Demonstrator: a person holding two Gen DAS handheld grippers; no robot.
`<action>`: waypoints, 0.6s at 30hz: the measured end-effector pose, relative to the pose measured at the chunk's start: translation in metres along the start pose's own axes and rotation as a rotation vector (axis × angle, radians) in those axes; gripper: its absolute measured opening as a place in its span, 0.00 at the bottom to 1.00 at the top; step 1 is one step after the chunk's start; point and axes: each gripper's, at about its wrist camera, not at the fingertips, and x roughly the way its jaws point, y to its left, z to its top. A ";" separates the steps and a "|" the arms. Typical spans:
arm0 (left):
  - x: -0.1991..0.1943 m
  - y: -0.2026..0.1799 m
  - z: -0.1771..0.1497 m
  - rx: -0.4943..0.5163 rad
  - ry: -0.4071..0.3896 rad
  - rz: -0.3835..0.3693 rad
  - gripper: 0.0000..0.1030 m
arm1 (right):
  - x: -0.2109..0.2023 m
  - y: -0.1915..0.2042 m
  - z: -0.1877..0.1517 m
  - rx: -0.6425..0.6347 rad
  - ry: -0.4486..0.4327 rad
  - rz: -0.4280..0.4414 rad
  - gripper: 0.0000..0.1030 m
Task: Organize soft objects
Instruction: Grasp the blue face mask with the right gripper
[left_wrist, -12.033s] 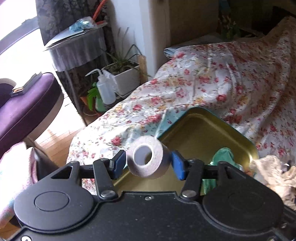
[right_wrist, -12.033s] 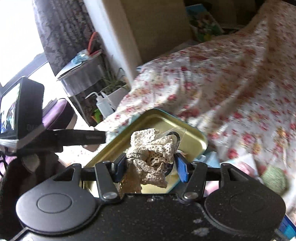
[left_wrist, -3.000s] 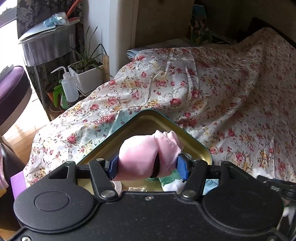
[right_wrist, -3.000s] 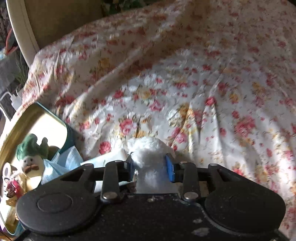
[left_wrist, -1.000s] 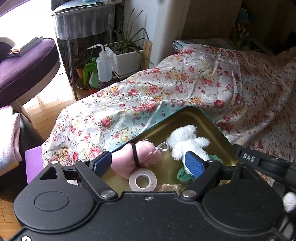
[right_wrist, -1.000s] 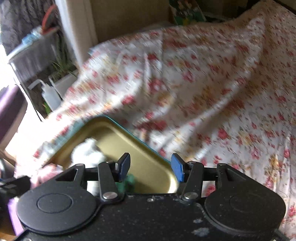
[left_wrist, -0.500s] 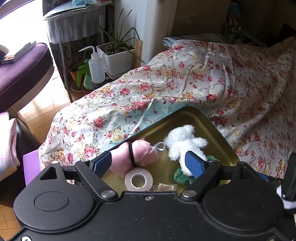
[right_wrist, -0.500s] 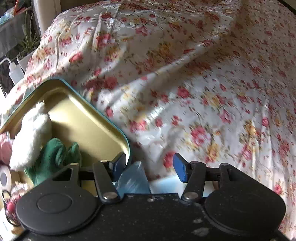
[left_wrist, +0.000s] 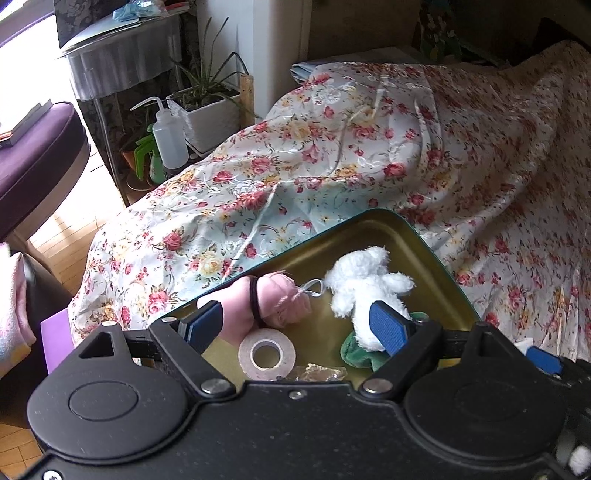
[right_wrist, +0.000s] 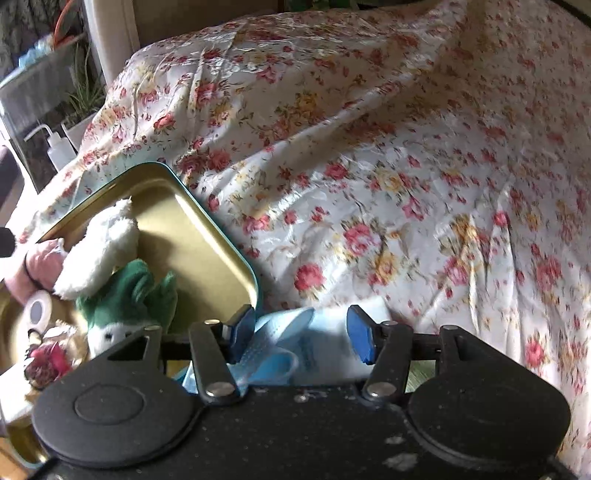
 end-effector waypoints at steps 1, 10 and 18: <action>0.000 -0.001 0.000 0.004 0.001 -0.002 0.80 | -0.003 -0.004 -0.003 -0.002 0.006 0.007 0.52; 0.000 -0.014 -0.005 0.040 0.004 -0.007 0.80 | -0.026 -0.036 -0.023 0.029 -0.043 -0.147 0.51; 0.001 -0.022 -0.006 0.055 0.008 -0.016 0.80 | -0.061 -0.025 -0.017 0.035 -0.166 0.048 0.54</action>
